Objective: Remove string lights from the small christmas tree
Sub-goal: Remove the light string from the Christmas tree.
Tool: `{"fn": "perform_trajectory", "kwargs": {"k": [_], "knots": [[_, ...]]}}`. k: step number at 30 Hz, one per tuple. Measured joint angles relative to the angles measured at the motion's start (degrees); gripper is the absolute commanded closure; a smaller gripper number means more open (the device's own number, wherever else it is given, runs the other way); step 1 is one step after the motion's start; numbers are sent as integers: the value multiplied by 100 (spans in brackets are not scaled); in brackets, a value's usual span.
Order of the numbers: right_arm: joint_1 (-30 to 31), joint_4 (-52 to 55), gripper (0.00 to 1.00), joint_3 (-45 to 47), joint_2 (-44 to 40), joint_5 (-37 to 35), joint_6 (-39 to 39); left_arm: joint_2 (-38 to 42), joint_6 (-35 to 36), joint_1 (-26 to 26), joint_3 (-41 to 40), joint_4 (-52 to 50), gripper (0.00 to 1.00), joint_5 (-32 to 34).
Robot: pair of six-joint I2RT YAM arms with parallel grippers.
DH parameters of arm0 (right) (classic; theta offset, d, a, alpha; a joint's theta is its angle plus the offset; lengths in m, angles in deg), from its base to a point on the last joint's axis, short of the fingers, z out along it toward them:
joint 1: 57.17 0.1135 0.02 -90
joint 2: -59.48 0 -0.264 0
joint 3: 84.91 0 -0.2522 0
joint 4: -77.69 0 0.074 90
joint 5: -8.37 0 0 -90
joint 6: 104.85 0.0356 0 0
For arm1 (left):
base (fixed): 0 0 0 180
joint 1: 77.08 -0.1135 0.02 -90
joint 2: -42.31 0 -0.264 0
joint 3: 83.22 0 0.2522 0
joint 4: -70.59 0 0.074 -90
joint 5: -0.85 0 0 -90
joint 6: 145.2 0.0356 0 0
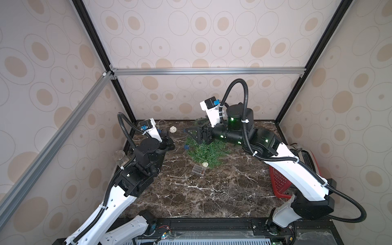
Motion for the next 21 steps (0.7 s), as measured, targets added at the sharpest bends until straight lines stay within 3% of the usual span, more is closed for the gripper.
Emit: {"fn": "perform_trajectory", "kwargs": {"k": [8,21], "knots": [[-411,-125,23,411,-463,304,9,-575,90,-1040,402,-149,100,240],[-1241,-420,23,1209,-706,890,201,-2162,293,-1204,2050,420,100,-313]]}}
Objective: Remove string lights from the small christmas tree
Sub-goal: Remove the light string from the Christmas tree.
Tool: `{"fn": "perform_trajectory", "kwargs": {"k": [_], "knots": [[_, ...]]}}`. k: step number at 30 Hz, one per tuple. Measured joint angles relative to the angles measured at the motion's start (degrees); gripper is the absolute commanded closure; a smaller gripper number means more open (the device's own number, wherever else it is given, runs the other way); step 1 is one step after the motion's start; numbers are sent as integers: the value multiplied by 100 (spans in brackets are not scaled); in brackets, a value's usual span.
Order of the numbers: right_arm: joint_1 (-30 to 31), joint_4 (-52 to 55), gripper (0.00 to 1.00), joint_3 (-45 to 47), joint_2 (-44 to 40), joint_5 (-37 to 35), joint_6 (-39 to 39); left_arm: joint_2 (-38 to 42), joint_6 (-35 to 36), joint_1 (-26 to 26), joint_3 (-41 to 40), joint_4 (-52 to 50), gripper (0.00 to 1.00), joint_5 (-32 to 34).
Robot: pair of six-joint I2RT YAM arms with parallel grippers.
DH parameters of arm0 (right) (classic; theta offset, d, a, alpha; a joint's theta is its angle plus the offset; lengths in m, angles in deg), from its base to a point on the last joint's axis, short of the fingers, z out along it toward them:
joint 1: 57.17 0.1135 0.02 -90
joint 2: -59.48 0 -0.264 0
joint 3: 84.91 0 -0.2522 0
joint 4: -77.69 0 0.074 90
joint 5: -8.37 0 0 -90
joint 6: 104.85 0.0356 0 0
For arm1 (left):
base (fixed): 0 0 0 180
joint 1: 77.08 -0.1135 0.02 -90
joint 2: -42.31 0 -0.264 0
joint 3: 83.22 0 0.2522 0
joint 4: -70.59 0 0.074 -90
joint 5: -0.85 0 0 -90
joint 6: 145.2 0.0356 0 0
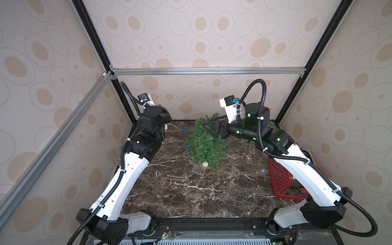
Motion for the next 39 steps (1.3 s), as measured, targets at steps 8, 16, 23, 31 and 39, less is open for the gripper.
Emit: {"fn": "perform_trajectory", "kwargs": {"k": [8,16,23,31,39], "knots": [[-280,-120,23,142,-332,254,24,-1043,229,-57,1401,11,100,-2],[-855,-378,22,260,-433,584,146,-2013,291,-367,2490,-271,100,-109],[-1377,-584,22,422,-319,872,374,-2726,396,-413,3681,-511,100,-229],[-2048,-1088,22,417,214,1495,673,-3585,369,-420,4990,-769,100,-929],[-2367,-1425,17,-120,1657,2461,754,-4607,44,-420,5855,-820,100,-2264]]}}
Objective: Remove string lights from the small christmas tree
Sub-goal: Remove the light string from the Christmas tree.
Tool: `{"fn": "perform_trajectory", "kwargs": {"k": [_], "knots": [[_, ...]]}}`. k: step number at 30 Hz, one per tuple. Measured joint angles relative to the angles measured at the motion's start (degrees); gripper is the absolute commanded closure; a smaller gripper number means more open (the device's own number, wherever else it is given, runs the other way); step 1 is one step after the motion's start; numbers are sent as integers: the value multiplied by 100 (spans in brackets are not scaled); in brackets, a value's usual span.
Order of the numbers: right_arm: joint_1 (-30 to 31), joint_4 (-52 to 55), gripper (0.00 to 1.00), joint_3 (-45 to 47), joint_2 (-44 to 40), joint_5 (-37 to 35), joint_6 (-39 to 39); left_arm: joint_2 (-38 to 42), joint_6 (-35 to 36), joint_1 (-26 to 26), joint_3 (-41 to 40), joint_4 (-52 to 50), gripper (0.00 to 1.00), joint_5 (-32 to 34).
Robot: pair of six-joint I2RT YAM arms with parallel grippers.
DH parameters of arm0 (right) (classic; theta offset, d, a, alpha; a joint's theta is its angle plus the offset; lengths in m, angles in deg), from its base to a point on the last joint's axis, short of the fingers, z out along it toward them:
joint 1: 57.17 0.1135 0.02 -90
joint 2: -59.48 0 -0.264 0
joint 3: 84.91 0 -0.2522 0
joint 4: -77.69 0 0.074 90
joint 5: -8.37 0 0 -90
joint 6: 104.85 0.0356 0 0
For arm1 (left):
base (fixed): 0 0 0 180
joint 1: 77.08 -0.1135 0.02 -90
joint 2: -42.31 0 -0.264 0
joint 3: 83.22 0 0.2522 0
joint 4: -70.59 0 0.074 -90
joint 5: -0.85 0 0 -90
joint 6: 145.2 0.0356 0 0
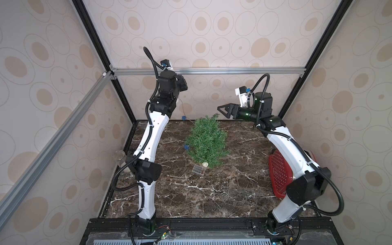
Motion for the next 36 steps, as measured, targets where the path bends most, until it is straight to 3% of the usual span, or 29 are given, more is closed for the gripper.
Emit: {"fn": "perform_trajectory", "kwargs": {"k": [8,19,28,36], "knots": [[-122,-382,17,-1303,1537,817,129,-616,-680,7,116,560,100,-866],[-142,-695,15,-3685,3709,1486,605,-1051,-1954,9,114,2623,100,-1510],[-48,-804,11,-4419,4131,1554,619,-1888,-2844,42,389,3311,100,-1764],[101,-935,12,-4682,4572,1519,588,-2140,-3414,127,389,3698,100,-1954]]}}
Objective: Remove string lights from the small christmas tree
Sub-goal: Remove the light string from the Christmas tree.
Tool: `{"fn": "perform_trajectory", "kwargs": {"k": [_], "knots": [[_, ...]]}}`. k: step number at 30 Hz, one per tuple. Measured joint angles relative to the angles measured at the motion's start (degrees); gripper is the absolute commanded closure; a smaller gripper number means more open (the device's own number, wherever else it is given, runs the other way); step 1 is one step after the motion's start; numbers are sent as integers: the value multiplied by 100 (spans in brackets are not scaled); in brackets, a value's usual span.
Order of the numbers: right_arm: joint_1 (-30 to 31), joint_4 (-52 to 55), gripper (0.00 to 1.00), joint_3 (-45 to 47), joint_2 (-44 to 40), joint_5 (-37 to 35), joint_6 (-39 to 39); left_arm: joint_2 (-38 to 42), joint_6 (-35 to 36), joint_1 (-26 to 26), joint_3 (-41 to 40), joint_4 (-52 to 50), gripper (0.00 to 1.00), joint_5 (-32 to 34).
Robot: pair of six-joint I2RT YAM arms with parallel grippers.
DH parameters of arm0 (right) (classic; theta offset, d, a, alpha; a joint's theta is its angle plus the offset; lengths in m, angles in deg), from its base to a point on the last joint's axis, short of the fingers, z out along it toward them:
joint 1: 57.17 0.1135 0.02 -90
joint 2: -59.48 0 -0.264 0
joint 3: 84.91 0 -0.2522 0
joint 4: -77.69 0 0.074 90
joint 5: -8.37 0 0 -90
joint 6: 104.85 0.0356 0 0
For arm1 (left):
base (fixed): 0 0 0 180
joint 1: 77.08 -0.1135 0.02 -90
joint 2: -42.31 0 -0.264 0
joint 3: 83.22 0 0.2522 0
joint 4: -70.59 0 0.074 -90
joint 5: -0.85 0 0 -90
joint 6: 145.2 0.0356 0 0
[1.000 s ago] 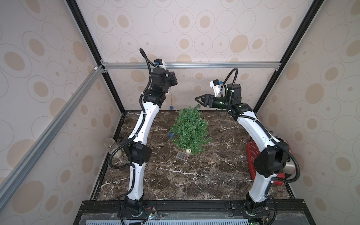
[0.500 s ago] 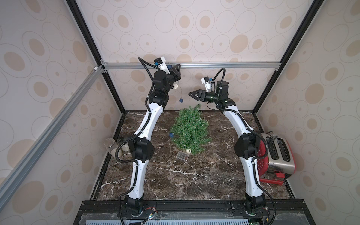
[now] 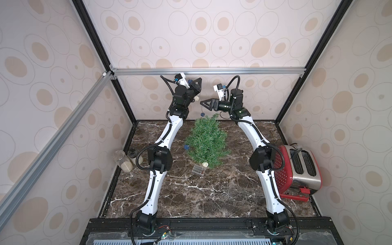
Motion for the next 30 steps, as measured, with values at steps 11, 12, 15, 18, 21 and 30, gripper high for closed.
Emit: {"fn": "perform_trajectory", "kwargs": {"k": [11,12,15,18,21,30], "knots": [[-17,-835,12,2033,-468,-201,-79,35,-162,70,81,299,100,-227],[-39,-920,12,2227,-579,-214,-79,35,-155,70,81,280,100,-243],[-90,-1233,12,2732,-977,-249,-72,35,-146,68,81,269,100,-297],[-177,-1576,12,3084,-1408,-284,-79,35,-146,68,81,269,100,-382],[-258,-1799,12,3185,-1714,-308,-146,35,-149,68,81,271,100,-522],[-258,-1749,10,3305,-1952,-468,-774,31,-420,70,81,409,100,-1082]]}}
